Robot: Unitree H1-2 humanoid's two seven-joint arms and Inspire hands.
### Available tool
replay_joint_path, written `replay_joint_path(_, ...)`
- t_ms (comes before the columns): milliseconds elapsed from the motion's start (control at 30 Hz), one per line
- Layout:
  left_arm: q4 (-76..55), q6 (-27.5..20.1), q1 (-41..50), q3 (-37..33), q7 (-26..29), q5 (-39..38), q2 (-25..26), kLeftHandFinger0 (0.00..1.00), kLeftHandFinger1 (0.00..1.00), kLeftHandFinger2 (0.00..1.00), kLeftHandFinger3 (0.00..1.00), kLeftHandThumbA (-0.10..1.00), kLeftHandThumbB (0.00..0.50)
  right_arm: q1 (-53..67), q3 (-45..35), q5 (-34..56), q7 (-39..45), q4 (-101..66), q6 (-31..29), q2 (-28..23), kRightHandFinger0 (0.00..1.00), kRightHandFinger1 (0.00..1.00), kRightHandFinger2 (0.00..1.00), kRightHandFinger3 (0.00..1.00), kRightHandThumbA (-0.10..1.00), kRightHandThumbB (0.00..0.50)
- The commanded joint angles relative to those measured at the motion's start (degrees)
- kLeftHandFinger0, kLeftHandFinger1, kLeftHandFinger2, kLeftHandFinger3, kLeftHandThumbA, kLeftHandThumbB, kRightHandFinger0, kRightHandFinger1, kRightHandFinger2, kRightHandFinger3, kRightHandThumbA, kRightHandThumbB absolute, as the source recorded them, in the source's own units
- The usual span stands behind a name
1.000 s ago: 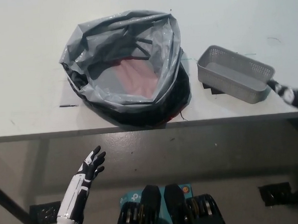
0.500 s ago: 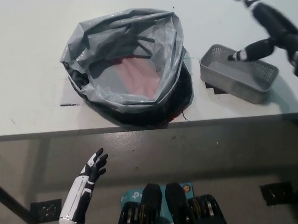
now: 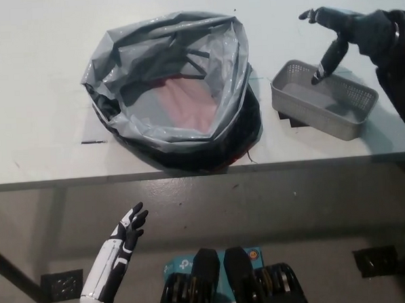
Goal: Use the right hand to pick up a small rectangular container and put it into a plastic bag and lift the bag
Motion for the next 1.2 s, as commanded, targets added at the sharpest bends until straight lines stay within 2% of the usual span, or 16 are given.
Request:
replay_joint_path(0, -1.9, -2.6, 0.4, -0.4, -0.7, 1.1, 1.0, 1.0, 1.0, 1.0, 1.0, 1.0, 0.273, -4.3, -0.9, -7.1, 2.0, 1.2, 1.5, 0.3, 1.0, 1.0, 1.0, 1.0, 1.0, 0.5)
replay_joint_path(233, -2.0, -2.8, 1.0, -0.2, -0.8, 1.1, 1.0, 1.0, 1.0, 1.0, 1.0, 1.0, 0.273, -5.3, -4.3, -10.1, 4.1, 1.9, 1.5, 1.4, 1.0, 1.0, 1.0, 1.0, 1.0, 0.5)
replay_joint_path(500, -2.6, -3.0, 2.4, 0.1, -0.5, 1.1, 1.0, 1.0, 1.0, 1.0, 1.0, 1.0, 0.27, -4.9, -3.7, -10.1, 5.3, 2.2, 1.5, 1.9, 1.0, 1.0, 1.0, 1.0, 1.0, 0.5)
replay_joint_path(567, -2.7, -2.9, 2.7, 0.2, -0.5, 1.2, 1.1, 1.0, 1.0, 1.0, 1.0, 1.0, 0.282, -5.0, -3.1, -9.7, 4.4, 3.7, 1.5, 2.1, 1.0, 1.0, 1.0, 1.0, 1.0, 0.5)
replay_joint_path(633, -2.7, -3.0, 3.0, 0.3, -0.5, 1.0, 1.1, 1.0, 1.0, 1.0, 1.0, 1.0, 0.264, -5.0, -2.5, -10.4, 4.2, 4.7, 1.5, 2.3, 1.0, 1.0, 1.0, 1.0, 1.0, 0.5)
replay_joint_path(1033, -2.3, -4.3, 2.9, 0.8, -0.2, 0.8, 1.0, 1.0, 1.0, 1.0, 1.0, 1.0, 0.233, -7.8, 2.2, -7.5, 1.6, 14.3, -0.2, 2.5, 1.0, 1.0, 1.0, 1.0, 1.0, 0.5)
replay_joint_path(1167, -2.4, -4.6, 3.3, 0.9, -0.1, 0.8, 0.8, 1.0, 1.0, 1.0, 1.0, 0.95, 0.237, -7.7, 3.0, -7.6, 0.2, 15.3, 0.0, 2.9, 1.0, 1.0, 1.0, 1.0, 1.0, 0.5)
